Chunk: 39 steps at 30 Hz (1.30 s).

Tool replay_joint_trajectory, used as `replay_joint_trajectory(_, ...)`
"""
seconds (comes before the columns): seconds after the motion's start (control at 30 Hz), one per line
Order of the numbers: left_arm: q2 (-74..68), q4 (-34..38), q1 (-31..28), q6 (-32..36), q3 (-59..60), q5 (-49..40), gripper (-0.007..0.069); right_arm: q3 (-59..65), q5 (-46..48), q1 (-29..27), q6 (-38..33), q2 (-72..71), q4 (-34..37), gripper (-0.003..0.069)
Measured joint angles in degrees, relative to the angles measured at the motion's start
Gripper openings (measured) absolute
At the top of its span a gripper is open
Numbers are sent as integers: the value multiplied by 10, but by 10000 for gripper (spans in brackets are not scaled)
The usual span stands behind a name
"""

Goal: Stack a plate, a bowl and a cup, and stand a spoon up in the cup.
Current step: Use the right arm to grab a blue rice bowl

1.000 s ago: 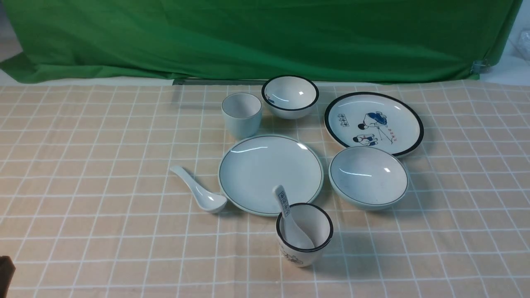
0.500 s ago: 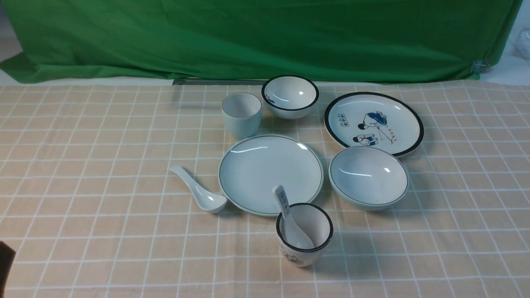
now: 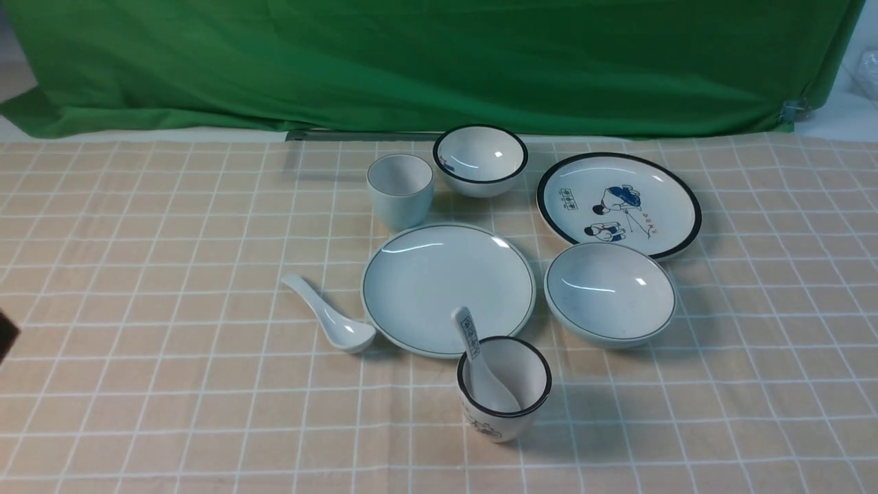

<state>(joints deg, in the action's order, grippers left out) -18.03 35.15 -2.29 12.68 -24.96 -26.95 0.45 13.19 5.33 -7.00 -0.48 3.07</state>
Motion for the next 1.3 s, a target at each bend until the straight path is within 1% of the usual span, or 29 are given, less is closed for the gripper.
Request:
replay_joint_trajectory(0.03, -52, -3, 0, 31, -33, -51, 4, 0, 0, 0, 0, 0, 0, 237)
replay_joint_trajectory(0.07, -78, -3, 0, 55, -59, -74, 4, 0, 0, 0, 0, 0, 0, 237)
replay_joint_trajectory(0.1, -137, -4, 4, 88, -92, -118, 4, 0, 0, 0, 0, 0, 0, 237)
replay_joint_trajectory(0.13, -176, -3, 12, 108, -114, -133, 4, 0, 0, 0, 0, 0, 0, 237)
replay_joint_trajectory(0.2, -218, -3, 29, 126, -135, -137, 4, 0, 0, 0, 0, 0, 0, 237)
replay_joint_trajectory(0.23, -255, -4, 54, 143, -150, -133, 4, 0, 0, 0, 0, 0, 0, 237)
replay_joint_trajectory(0.27, -289, -9, 91, 150, -161, -127, 4, 0, 0, 0, 0, 0, 0, 237)
replay_joint_trajectory(0.3, -300, -13, 97, 153, -164, -125, 4, 0, 0, 0, 0, 0, 0, 237)
replay_joint_trajectory(0.33, -339, -23, 149, 160, -175, -120, 4, 0, -2, 0, 0, 0, 0, 237)
replay_joint_trajectory(0.37, -343, -23, 155, 161, -176, -119, 4, 0, -2, 0, 0, 0, 0, 237)
replay_joint_trajectory(0.4, -374, -27, 203, 163, -183, -117, 4, 0, -12, 0, 0, 0, 0, 237)
replay_joint_trajectory(0.47, -385, -27, 226, 164, -185, -114, 4, 0, -24, 0, 2, 0, 0, 237)
replay_joint_trajectory(0.5, -392, -26, 243, 164, -187, -108, 4, 0, -37, 0, 16, 0, 1, 237)
replay_joint_trajectory(0.53, -395, -26, 270, 170, -187, -93, 4, 0, -74, 0, 70, 0, 13, 237)
replay_joint_trajectory(0.6, -391, -26, 294, 180, -187, -70, 4, 0, -129, 0, 178, 0, 47, 237)
replay_joint_trajectory(0.63, -390, -26, 294, 182, -187, -68, 4, 0, -129, 0, 190, 0, 47, 237)
replay_joint_trajectory(0.67, -384, -24, 302, 196, -187, -56, 4, 0, -164, 0, 282, 0, 62, 237)
replay_joint_trajectory(0.77, -373, -25, 304, 219, -188, -46, 4, 0, -208, 0, 328, 0, 67, 234)
replay_joint_trajectory(0.8, -366, -25, 304, 223, -188, -42, 4, -1, -220, 1, 345, 1, 69, 223)
replay_joint_trajectory(0.83, -359, -25, 304, 228, -188, -37, 4, -10, -200, 6, 349, 10, 69, 201)
replay_joint_trajectory(0.9, -354, -26, 304, 232, -188, -32, 4, -39, -157, 14, 340, 27, 69, 179)
replay_joint_trajectory(0.93, -351, -26, 304, 234, -188, -26, 4, -63, -129, 23, 317, 50, 69, 167)
replay_joint_trajectory(0.97, -349, -26, 304, 235, -188, -15, 4, -114, -77, 40, 262, 95, 70, 152)
replay_joint_trajectory(1.07, -348, -26, 304, 236, -188, 1, 4, -246, 34, 78, 125, 221, 70, 143)
replay_joint_trajectory(1.13, -345, -26, 304, 236, -188, 1, 4, -323, 117, 100, 50, 313, 70, 143)
replay_joint_trajectory(1.23, -323, -27, 304, 236, -188, -5, 4, -424, 205, 115, -41, 464, 70, 145)
replay_joint_trajectory(1.3, -299, -28, 304, 236, -188, -10, 4, -481, 234, 119, -82, 545, 70, 150)
